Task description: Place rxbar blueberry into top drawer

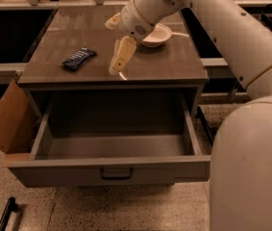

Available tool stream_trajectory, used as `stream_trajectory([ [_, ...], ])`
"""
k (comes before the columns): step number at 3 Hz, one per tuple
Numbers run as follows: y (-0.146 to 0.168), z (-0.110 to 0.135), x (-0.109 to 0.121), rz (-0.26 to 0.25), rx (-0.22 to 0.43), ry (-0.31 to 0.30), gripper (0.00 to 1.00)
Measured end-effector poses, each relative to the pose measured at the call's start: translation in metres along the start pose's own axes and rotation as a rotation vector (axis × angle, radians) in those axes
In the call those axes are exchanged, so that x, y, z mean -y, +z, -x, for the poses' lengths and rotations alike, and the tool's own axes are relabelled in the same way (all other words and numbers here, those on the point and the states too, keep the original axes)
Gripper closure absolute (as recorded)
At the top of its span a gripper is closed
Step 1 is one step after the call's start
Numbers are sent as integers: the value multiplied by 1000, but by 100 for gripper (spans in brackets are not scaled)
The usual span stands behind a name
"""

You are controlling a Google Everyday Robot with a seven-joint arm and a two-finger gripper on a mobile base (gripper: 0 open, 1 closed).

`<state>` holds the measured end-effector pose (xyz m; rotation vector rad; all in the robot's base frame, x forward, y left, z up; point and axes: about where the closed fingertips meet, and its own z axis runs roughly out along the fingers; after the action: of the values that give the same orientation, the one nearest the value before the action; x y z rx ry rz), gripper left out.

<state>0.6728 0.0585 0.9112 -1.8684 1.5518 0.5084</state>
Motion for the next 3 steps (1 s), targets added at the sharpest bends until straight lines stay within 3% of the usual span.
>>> stream_trajectory([
  [2, 45, 28, 20, 89, 112, -48, 0],
  [3, 45, 29, 22, 85, 115, -49, 0],
])
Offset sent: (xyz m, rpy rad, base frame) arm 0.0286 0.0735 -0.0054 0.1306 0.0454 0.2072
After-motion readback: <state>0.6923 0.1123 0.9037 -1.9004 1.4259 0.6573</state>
